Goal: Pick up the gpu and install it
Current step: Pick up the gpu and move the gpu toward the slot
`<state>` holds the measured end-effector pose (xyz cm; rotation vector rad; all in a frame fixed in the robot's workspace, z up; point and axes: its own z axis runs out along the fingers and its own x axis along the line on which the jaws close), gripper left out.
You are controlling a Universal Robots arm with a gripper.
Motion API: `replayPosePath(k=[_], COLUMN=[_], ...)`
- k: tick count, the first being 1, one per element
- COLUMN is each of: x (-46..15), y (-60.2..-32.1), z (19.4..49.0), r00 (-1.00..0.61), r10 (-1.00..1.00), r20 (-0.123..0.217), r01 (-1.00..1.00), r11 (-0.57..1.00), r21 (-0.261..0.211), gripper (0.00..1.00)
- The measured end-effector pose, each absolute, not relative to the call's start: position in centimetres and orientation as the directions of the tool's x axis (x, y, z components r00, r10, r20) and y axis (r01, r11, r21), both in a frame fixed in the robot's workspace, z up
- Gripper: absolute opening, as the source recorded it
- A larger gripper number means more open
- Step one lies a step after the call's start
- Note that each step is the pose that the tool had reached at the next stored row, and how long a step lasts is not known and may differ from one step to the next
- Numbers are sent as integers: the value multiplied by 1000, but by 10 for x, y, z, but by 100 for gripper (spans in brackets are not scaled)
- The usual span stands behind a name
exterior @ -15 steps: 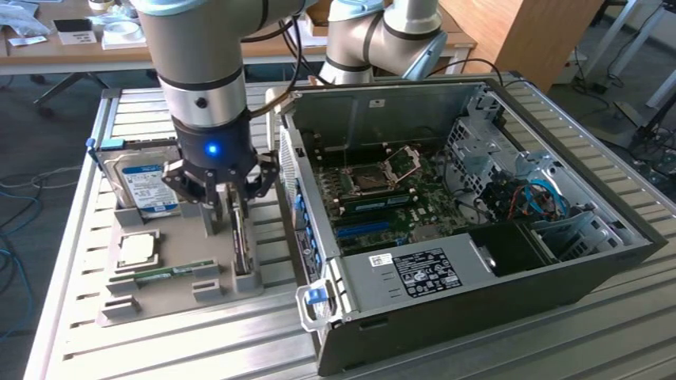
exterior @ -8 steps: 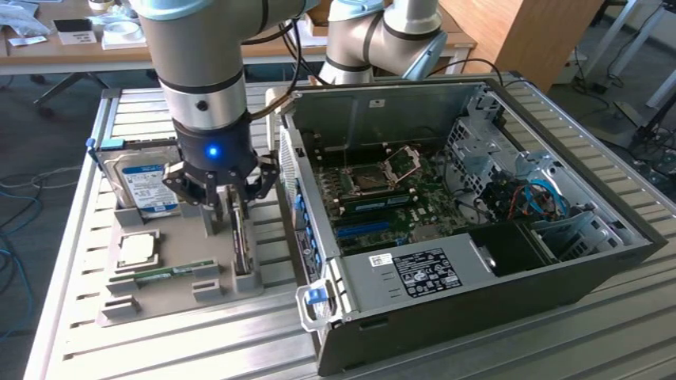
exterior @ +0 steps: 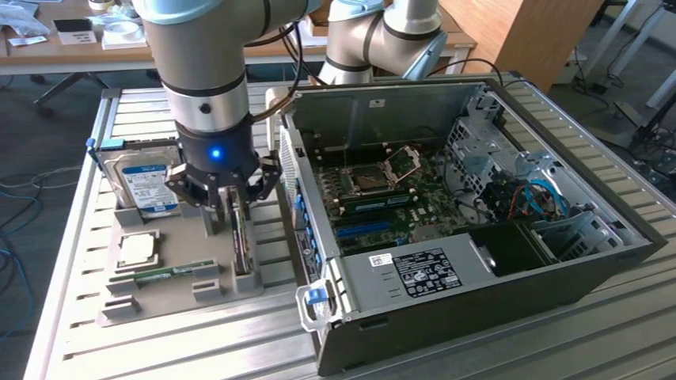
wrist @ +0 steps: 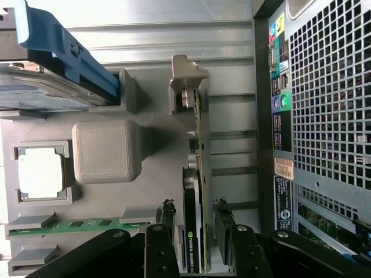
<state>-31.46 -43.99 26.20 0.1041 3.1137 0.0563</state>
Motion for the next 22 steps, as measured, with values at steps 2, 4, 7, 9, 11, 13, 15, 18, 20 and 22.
replayPosePath(k=[2,4,7,9,11,13,15,18,20,22], x=[-315,-315,-315,-315,-315,-315,-315,-315,-315,-315], y=[-440,-440,-440,-440,-440,-440,-440,-440,-440,-440], z=[261,260,258,255,253,250,247,246,246,246], r00=[-998,-999,-999,-999,-999,-1000,-1000,-1000,-1000,-1000], r10=[51,35,27,24,21,18,16,15,15,15], r20=[-24,-24,-24,-24,-25,-24,-24,-24,-24,-24], r01=[50,34,26,23,20,18,15,15,15,15], r11=[998,999,999,999,999,999,999,999,999,999], r21=[37,37,37,36,36,36,36,36,36,36], gripper=[42,42,42,42,42,42,42,42,42,42])
